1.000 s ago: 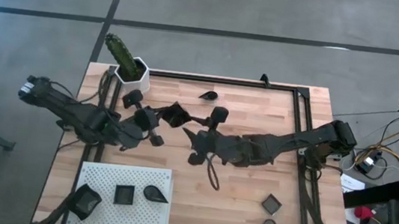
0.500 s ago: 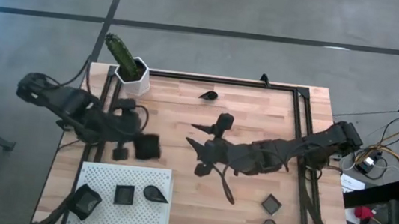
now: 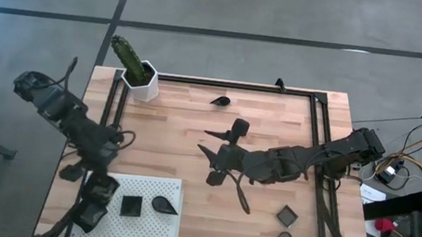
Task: Pick & Place Mini shaped plates
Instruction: Stack the distorted square plate on top of the other distorted square plate on the shelf
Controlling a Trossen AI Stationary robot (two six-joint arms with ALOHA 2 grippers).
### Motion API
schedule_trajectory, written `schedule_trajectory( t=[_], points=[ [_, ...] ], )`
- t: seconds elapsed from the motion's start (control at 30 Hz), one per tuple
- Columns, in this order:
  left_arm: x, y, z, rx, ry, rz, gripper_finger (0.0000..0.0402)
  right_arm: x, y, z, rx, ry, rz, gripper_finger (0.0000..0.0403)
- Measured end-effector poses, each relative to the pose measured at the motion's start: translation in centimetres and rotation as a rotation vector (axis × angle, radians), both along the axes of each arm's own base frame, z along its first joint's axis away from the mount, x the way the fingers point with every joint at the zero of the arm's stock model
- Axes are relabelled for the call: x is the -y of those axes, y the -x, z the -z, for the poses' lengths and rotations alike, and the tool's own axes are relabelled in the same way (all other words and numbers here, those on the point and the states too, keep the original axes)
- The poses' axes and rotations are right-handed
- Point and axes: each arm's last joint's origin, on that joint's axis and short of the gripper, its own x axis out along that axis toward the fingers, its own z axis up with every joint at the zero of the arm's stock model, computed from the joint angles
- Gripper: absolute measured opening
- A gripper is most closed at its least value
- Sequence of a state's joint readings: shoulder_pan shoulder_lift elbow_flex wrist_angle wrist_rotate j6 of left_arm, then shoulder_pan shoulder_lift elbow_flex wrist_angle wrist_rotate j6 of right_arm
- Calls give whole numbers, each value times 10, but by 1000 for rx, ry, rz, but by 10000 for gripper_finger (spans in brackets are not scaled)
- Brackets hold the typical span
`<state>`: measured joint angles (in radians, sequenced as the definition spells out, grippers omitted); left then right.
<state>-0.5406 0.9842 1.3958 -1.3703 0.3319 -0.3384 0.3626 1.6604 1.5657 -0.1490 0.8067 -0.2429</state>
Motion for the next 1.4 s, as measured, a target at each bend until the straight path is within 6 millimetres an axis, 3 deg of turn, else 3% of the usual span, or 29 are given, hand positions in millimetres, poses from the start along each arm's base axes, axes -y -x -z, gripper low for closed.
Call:
schedule_trajectory(
  t=[0.2, 0.37, 0.63, 0.93, 1.4],
  points=[
    [10, 9, 16, -45, 38, 92, 0, 0, 1, -1, 20, -52, -13, 194],
    [25, 6, 31, -53, 81, 160, 0, -2, 2, -3, 19, -87, -114, 188],
    [46, 2, 50, -39, 165, 258, 0, -1, 4, -6, 25, -89, -120, 179],
    [47, 1, 74, -106, 115, 234, 0, -1, 5, -7, 29, -89, -120, 180],
    [47, 1, 78, -125, 109, 222, 0, -1, 5, -7, 34, -92, -120, 176]
  ],
)
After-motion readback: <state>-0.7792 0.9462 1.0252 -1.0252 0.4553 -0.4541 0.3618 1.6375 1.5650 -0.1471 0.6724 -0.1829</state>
